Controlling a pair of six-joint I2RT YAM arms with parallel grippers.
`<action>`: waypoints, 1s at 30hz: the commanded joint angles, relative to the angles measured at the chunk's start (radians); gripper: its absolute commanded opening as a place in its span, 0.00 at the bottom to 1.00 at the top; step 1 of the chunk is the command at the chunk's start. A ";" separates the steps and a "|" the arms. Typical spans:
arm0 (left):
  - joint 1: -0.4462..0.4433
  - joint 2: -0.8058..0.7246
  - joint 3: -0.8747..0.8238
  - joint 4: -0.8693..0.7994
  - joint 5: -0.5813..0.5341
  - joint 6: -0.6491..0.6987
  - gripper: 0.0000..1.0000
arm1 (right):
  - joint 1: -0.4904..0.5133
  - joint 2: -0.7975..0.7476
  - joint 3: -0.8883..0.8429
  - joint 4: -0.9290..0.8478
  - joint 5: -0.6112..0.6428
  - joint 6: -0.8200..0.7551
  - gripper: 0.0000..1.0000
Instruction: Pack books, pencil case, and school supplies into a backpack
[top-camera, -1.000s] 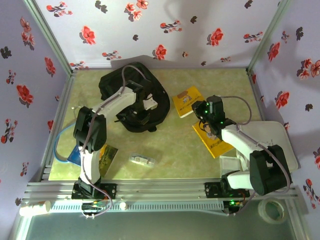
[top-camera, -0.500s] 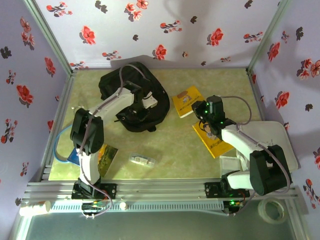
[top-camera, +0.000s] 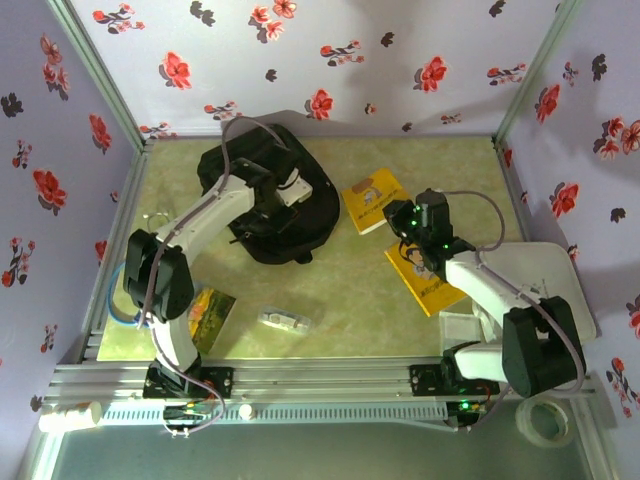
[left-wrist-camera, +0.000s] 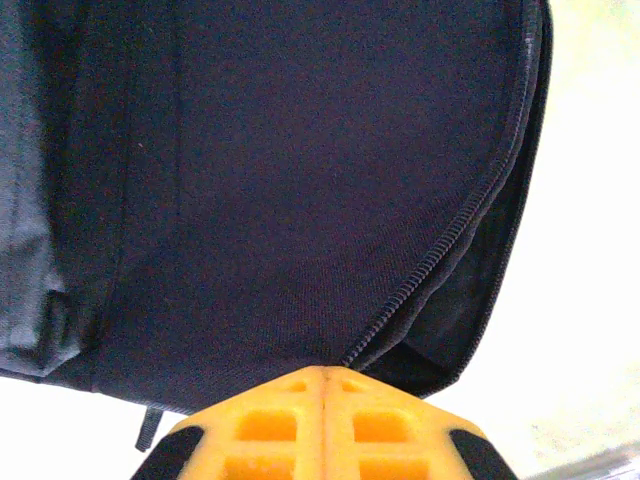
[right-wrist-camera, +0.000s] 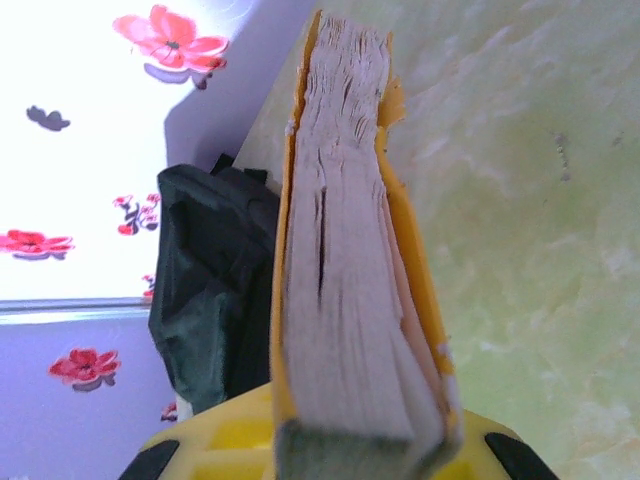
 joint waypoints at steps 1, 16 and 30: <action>0.012 -0.029 -0.025 0.042 0.013 -0.025 0.02 | 0.000 -0.056 0.031 0.089 -0.090 -0.012 0.01; 0.035 -0.053 -0.068 0.128 -0.009 -0.079 0.12 | 0.046 -0.275 -0.040 -0.246 -0.203 0.067 0.01; -0.011 0.094 -0.022 -0.105 0.151 0.120 0.51 | 0.038 -0.264 -0.026 -0.298 -0.121 0.009 0.00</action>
